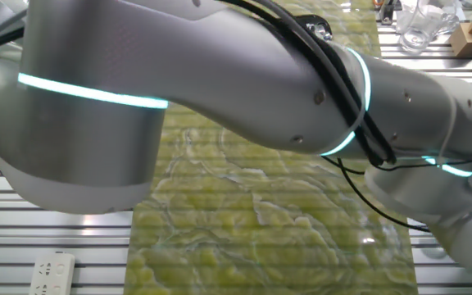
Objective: Pull up the lever
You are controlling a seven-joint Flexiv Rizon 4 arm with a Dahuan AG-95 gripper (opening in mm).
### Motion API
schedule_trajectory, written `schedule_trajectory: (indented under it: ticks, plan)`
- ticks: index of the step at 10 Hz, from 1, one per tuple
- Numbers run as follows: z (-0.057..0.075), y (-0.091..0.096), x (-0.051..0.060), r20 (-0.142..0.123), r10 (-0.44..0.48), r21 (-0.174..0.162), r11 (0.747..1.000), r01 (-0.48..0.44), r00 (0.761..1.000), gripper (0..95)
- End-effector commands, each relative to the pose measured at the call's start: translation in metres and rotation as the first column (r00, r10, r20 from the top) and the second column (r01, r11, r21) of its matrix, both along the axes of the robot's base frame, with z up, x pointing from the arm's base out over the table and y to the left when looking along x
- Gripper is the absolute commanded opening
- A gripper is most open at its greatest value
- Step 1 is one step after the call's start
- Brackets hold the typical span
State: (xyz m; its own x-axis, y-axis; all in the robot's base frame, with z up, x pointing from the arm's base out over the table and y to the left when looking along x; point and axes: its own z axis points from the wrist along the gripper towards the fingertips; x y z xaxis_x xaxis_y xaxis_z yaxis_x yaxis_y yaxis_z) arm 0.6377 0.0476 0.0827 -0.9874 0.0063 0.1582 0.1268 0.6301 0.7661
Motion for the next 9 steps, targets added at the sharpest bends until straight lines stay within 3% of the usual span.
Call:
schedule_trajectory:
  ticks: [1, 3, 4, 6, 8, 9]
  plan:
    - [-0.008, -0.002, 0.001, 0.052, 0.035, 0.02, 0.999, -0.036, 0.998, 0.0]
    - [-0.015, -0.001, 0.005, 0.074, 0.046, 0.016, 0.999, -0.047, 0.996, 0.0]
    - [-0.013, 0.001, 0.008, 0.068, 0.043, 0.01, 0.999, -0.044, 0.997, 0.0]
    - [0.004, 0.01, 0.019, 0.015, 0.003, -0.011, 1.0, -0.003, 1.0, 0.0]
    - [0.022, 0.02, 0.023, -0.029, -0.031, -0.036, 0.999, 0.03, 0.999, 0.0]
    - [0.026, 0.023, 0.022, -0.039, -0.042, -0.04, 0.998, 0.04, 0.998, 0.0]
